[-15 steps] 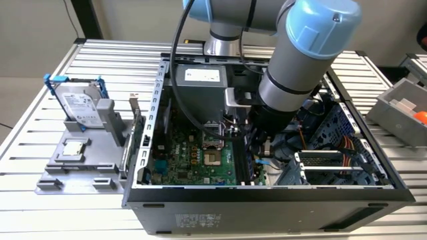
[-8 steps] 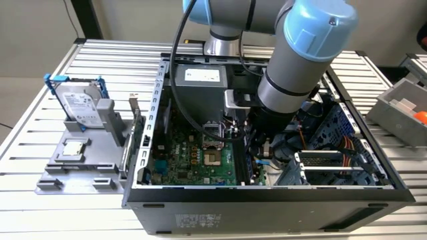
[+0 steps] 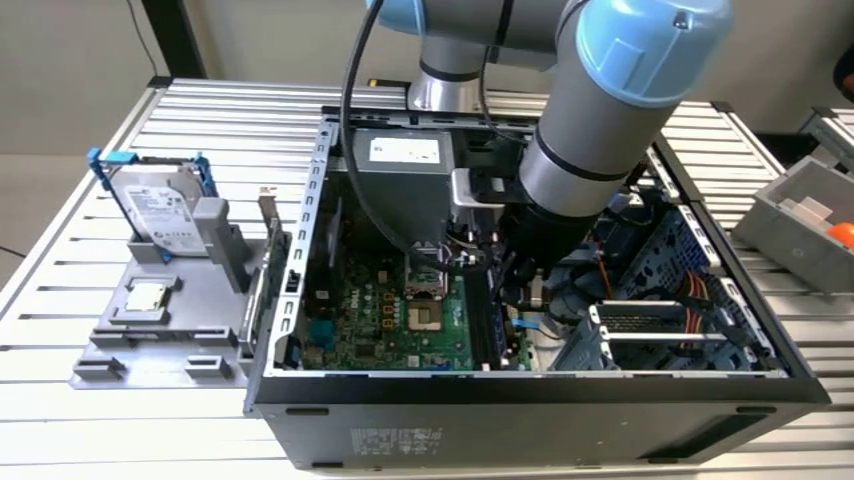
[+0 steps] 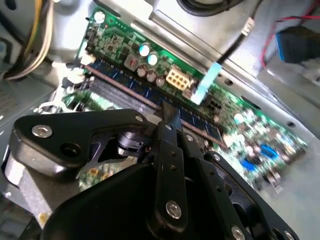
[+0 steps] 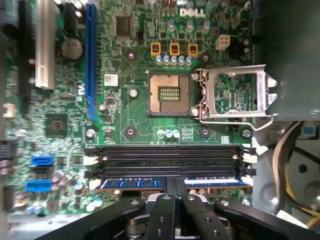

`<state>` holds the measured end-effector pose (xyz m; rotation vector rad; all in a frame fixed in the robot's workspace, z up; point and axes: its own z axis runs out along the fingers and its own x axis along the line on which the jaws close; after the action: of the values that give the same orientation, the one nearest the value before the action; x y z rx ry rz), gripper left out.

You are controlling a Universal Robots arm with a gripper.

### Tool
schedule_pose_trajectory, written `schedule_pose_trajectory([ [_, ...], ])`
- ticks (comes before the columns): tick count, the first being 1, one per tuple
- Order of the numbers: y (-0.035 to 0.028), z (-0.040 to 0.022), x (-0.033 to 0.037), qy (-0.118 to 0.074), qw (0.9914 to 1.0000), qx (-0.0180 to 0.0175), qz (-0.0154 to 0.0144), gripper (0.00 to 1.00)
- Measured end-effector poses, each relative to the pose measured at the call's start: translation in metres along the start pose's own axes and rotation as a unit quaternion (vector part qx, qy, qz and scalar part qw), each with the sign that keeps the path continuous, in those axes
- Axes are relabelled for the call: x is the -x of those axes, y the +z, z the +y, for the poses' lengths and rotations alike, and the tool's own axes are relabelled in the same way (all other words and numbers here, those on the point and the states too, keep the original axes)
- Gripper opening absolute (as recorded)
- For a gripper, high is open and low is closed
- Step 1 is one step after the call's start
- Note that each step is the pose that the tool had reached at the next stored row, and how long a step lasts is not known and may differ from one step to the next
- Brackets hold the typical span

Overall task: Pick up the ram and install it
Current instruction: 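Press down the ram until it locks into place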

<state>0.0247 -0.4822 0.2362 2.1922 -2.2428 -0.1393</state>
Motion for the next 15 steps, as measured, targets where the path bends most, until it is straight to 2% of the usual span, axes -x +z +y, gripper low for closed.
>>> schedule_pose_trajectory([
  [6, -0.0273, 0.0018, 0.0016, 0.0, 1.0, 0.0, 0.0002, 0.0],
  [9, -0.0308, 0.002, 0.0021, 0.0, 1.0, 0.0, 0.0002, 0.0],
  [12, -0.0434, 0.0028, 0.0029, 0.0, 1.0, 0.0001, 0.0002, 0.0],
  [15, -0.0438, 0.0029, 0.0029, 0.0, 1.0, 0.0019, 0.0002, 0.0],
])
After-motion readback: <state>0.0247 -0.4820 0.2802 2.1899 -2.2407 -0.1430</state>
